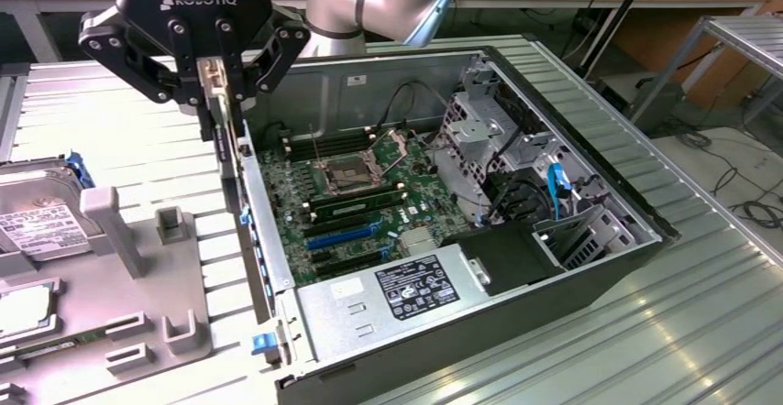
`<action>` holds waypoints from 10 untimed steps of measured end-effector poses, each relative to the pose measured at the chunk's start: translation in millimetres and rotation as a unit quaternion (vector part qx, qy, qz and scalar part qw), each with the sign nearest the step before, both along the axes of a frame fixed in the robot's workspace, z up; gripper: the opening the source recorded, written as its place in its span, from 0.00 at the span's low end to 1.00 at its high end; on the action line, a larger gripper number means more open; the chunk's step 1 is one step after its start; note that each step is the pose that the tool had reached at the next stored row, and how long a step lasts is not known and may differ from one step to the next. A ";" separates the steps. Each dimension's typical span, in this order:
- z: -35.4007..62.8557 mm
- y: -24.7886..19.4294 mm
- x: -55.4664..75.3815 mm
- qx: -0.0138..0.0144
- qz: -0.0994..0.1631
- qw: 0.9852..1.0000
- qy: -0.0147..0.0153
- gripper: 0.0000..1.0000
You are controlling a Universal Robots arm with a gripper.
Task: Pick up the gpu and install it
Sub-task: 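Pick up the gpu and move the gpu toward the slot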
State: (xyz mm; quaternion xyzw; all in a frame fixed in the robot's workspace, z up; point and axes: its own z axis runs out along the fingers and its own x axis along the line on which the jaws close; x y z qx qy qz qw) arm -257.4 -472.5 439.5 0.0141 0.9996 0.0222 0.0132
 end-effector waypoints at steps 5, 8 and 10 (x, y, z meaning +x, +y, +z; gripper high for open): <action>0.0 0.0 4.5 0.000 0.000 1.000 0.000 0.27; 0.0 0.0 6.2 0.000 0.000 1.000 0.000 0.27; 0.0 0.0 7.4 0.000 0.000 1.000 0.000 0.27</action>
